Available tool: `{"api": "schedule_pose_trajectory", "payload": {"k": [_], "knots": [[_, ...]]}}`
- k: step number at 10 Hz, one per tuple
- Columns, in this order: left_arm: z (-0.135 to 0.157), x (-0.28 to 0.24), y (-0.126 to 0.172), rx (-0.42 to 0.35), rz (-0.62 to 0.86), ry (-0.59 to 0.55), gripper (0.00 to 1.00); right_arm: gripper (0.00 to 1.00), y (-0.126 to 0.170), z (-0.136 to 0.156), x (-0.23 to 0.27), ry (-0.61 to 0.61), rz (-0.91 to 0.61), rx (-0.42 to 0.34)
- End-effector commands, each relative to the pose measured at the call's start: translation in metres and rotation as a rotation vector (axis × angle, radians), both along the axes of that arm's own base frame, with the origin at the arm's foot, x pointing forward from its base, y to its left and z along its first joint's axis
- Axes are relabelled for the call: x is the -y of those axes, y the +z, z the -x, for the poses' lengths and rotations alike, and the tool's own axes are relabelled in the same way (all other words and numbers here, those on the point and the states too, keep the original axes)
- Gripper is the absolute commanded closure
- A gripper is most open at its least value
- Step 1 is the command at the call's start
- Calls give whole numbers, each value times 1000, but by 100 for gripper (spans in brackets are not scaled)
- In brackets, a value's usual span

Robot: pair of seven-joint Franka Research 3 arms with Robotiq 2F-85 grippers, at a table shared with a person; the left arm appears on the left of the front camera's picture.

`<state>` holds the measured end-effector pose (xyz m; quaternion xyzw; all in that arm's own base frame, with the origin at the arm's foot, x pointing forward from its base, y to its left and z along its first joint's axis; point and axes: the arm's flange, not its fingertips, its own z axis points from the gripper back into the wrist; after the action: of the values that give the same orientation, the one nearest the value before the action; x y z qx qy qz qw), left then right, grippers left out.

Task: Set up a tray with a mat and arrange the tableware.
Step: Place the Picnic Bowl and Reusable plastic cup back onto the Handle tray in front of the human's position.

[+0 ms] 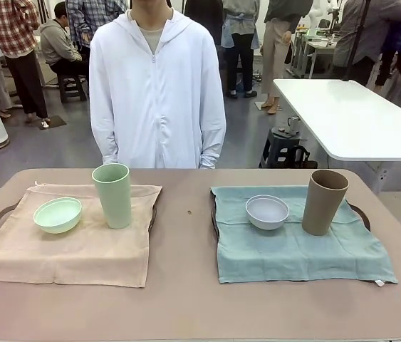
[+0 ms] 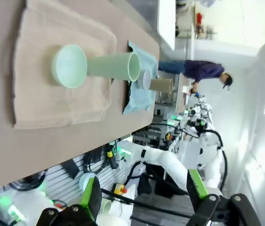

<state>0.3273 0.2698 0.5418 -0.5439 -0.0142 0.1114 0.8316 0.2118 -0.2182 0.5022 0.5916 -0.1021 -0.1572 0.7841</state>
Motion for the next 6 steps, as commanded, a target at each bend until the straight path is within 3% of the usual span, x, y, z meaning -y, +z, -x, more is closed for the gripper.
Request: {"api": "schedule_pose_trajectory", "payload": {"k": [1,2,6], "knots": [[-5,-16,4,-45,14,40,4,0,-13,16,11,-11,-54,12],[-9,-12,4,-49,-46,34,4,0,-15,13,8,-14,-42,-3],[1,-12,-5,-20,1,23,4,0,-7,14,8,-11,-33,2]]}}
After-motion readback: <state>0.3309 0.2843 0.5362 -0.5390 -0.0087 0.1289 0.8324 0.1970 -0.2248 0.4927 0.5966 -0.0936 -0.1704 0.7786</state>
